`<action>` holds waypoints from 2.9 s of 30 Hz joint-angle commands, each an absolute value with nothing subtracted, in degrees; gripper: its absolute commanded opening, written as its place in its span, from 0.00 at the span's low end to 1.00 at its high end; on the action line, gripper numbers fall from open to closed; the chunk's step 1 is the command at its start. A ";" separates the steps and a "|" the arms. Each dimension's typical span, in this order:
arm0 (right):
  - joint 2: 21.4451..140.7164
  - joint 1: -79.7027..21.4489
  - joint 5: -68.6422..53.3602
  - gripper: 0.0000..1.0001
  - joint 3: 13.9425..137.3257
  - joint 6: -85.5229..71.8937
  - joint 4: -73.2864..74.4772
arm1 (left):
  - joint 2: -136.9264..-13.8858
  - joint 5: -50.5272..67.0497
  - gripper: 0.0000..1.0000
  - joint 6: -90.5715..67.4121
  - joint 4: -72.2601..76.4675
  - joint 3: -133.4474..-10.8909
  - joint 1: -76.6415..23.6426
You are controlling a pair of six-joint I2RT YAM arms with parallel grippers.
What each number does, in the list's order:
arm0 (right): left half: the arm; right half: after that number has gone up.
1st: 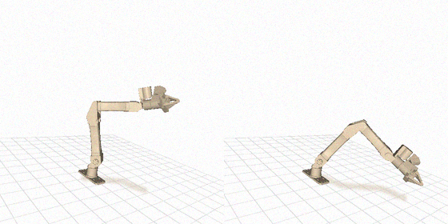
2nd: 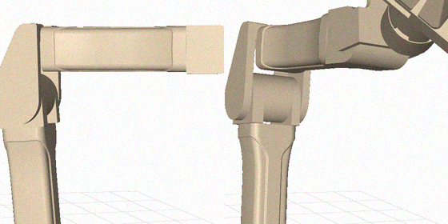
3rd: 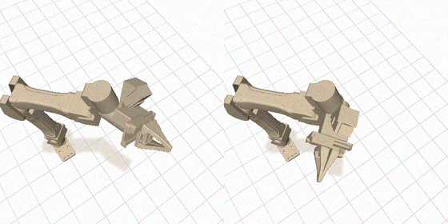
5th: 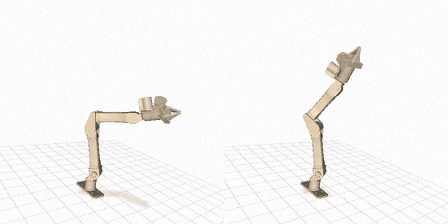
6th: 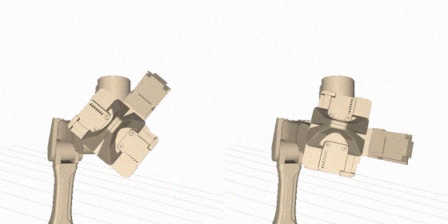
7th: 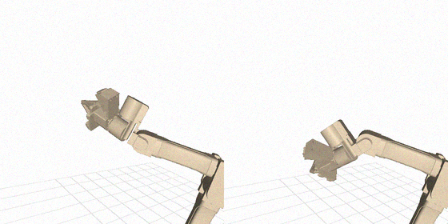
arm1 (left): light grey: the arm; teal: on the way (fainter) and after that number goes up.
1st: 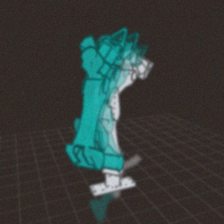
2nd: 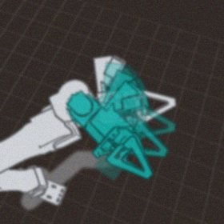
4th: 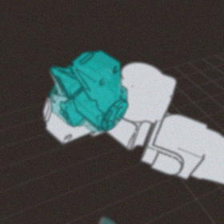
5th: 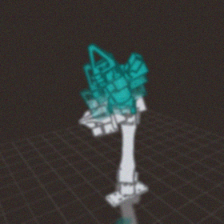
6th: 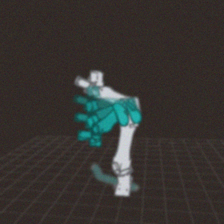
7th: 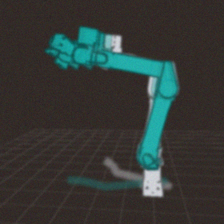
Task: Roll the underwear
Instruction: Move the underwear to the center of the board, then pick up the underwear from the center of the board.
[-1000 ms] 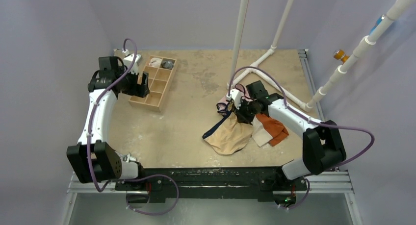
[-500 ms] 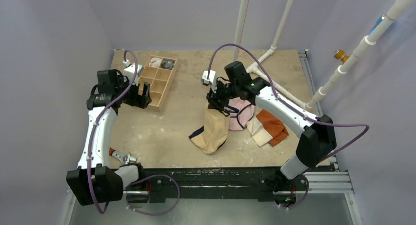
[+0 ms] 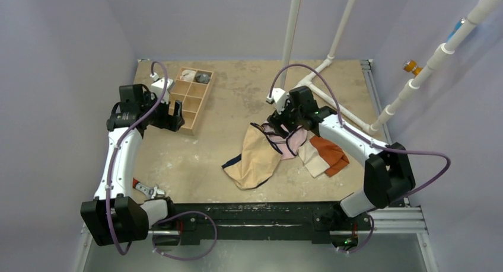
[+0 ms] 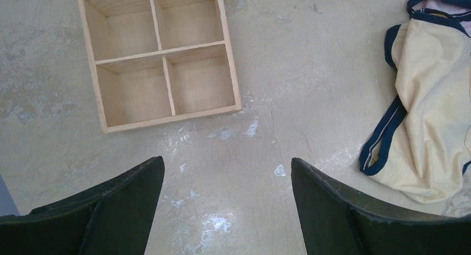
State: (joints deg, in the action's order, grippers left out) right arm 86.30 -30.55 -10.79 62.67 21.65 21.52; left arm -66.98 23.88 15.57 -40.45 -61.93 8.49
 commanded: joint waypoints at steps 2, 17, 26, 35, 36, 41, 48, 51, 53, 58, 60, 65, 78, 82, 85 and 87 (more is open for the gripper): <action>88.31 -24.89 -4.54 0.70 61.60 18.92 16.95 | -67.13 27.02 0.84 14.71 -37.80 -61.14 8.54; 101.68 -24.60 -1.90 0.51 60.56 20.10 13.19 | -65.70 28.29 0.84 14.33 -38.17 -60.82 8.49; 99.82 -17.96 -0.07 0.00 56.61 23.83 15.80 | -65.20 28.37 0.84 14.89 -38.02 -60.41 8.54; 89.42 -4.15 -0.05 0.00 52.58 29.04 17.99 | -64.51 28.09 0.84 15.49 -37.36 -58.86 8.58; 88.53 -3.21 -0.08 0.00 52.48 29.51 18.23 | -64.51 27.93 0.84 15.47 -37.30 -58.69 8.55; 86.14 1.90 5.46 0.00 52.84 32.01 19.23 | -64.53 27.03 0.84 15.77 -37.09 -58.45 8.54; 81.79 3.79 2.78 0.47 54.65 34.15 23.55 | -64.47 28.70 0.85 16.95 -37.59 -58.29 8.52; 79.43 3.18 -6.97 0.72 56.19 34.58 27.26 | -64.49 30.21 0.94 17.14 -37.56 -58.01 8.52; 78.67 2.15 -13.16 0.76 57.63 34.56 29.65 | -64.53 31.30 0.99 17.14 -37.62 -57.88 8.49; 78.28 -6.80 -22.44 0.78 59.76 33.01 30.45 | -64.54 35.00 1.00 17.52 -37.46 -57.20 8.07; 79.39 -11.03 -24.76 0.78 60.74 31.26 28.81 | -64.47 35.86 1.00 17.85 -37.58 -56.72 7.47; 87.65 -20.30 -28.20 0.76 66.83 26.84 25.70 | -63.16 33.22 0.97 21.69 -38.04 -53.75 3.57; 111.25 -30.66 -25.48 0.75 85.12 19.90 23.70 | -59.47 25.84 0.96 25.43 -37.11 -47.38 -2.60; 114.47 -31.22 -27.73 0.44 90.20 19.52 27.31 | -59.92 24.55 0.96 28.08 -36.47 -46.32 -5.35; 113.44 -31.37 -28.04 0.12 94.00 20.01 30.32 | -60.43 23.33 0.95 28.53 -35.74 -46.52 -5.80; 112.37 -31.46 -27.91 0.00 97.26 20.01 32.11 | -60.53 22.60 0.95 28.38 -35.14 -47.03 -5.80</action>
State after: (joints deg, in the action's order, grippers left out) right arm 116.01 -31.73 -25.85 89.80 20.97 28.91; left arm -60.53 24.29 26.26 -38.24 -46.28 -5.50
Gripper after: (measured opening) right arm 0.042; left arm 0.956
